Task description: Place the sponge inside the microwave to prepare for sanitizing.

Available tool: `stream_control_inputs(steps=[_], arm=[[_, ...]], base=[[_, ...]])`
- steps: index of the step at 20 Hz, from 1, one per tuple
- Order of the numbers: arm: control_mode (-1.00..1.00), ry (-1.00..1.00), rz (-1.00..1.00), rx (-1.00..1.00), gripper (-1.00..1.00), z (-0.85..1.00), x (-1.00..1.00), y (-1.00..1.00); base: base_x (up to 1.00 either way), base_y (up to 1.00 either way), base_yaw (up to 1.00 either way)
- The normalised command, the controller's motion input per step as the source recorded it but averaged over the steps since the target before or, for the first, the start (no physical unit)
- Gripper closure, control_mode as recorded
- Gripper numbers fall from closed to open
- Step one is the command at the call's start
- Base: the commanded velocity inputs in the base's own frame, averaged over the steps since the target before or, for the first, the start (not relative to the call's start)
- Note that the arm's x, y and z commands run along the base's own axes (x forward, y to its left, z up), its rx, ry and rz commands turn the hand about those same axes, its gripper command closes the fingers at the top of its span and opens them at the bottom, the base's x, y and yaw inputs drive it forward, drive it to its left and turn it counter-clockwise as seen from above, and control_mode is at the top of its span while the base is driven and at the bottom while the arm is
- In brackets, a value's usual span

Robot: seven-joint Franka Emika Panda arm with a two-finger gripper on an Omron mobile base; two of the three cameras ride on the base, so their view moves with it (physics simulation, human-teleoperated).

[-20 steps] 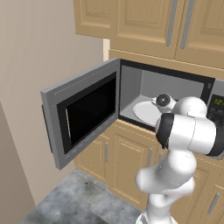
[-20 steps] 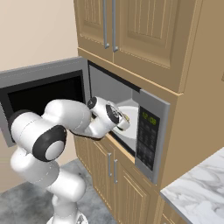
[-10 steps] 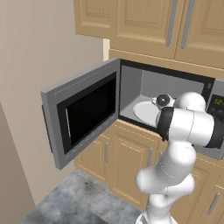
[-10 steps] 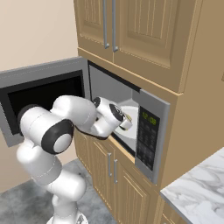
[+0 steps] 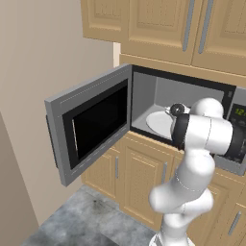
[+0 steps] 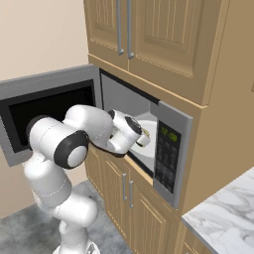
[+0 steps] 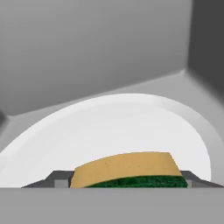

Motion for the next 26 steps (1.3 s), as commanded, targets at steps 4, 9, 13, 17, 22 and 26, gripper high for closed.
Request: stream_control_inputs(steps=[4, 9, 13, 17, 22, 26], arm=[[-1.0, 0.0, 0.02, 0.01, 1.0, -0.16, 0.13, -0.01], [-1.0, 0.0, 0.02, 0.0, 1.0, -0.11, 0.1, -0.04], [-1.0, 0.0, 0.02, 0.0, 1.0, -0.1, 0.11, -0.03], [-1.0, -0.01, 0.01, 0.0, -1.0, -0.06, 0.12, 0.0], [-1.0, 0.0, 0.0, 0.0, -1.0, 0.0, 0.14, -0.01], [-1.0, -0.02, 0.01, 0.0, -1.0, 0.0, 0.05, -0.06]], base=[[0.0, 0.0, 0.0], [0.0, 0.0, 0.0], [0.0, 0.0, 0.0], [0.0, 0.0, 0.0], [0.0, 0.0, 0.0], [0.0, 0.0, 0.0]])
